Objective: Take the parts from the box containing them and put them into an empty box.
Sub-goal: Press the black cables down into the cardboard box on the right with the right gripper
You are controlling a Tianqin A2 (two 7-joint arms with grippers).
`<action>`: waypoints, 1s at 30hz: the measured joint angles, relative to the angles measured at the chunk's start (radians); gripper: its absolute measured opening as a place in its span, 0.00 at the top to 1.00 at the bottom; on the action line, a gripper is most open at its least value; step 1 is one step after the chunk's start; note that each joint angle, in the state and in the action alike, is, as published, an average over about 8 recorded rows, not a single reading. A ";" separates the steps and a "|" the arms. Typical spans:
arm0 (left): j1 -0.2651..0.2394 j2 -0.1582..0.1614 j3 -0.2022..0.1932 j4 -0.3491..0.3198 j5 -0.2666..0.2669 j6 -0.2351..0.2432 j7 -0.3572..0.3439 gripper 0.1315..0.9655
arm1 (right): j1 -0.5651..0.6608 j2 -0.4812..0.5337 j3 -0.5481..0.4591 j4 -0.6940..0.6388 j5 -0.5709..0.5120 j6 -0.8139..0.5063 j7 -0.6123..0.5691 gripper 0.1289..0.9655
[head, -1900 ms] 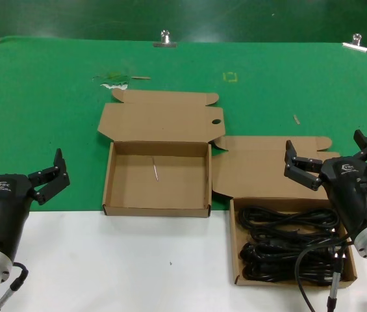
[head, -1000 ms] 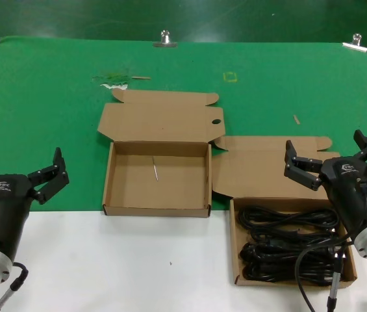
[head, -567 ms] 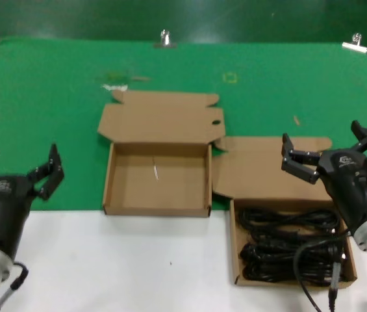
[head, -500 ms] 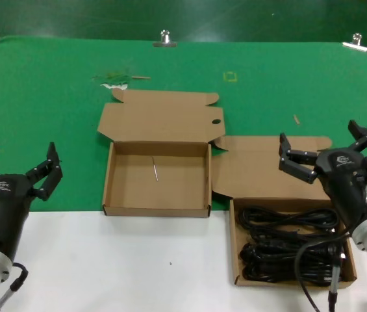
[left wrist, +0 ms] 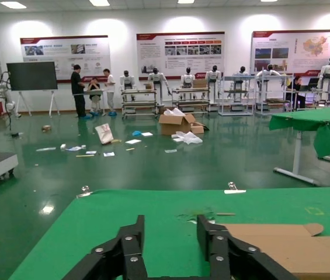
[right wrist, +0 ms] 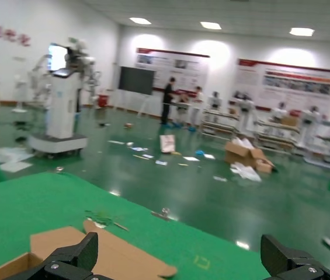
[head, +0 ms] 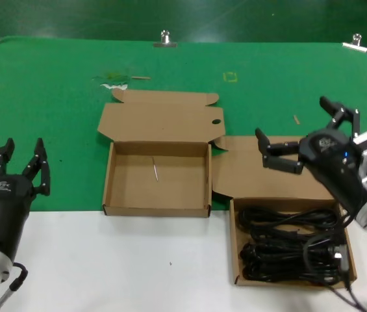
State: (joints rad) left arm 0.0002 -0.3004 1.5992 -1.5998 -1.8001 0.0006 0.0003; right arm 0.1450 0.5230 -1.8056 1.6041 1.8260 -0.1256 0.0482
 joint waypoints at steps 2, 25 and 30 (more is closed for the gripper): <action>0.000 0.000 0.000 0.000 0.000 0.000 0.000 0.63 | 0.030 0.033 -0.015 -0.006 -0.006 -0.031 0.023 0.00; 0.000 0.000 0.000 0.000 0.000 0.000 0.000 0.97 | 0.614 0.338 -0.372 -0.246 -0.007 -0.870 -0.190 0.00; 0.000 0.000 0.000 0.000 0.000 0.000 0.000 0.98 | 0.760 0.344 -0.464 -0.332 -0.101 -1.075 -0.253 0.00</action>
State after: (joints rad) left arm 0.0002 -0.3005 1.5992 -1.5998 -1.8000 0.0006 0.0001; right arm 0.9054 0.8668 -2.2698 1.2720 1.7245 -1.2009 -0.2051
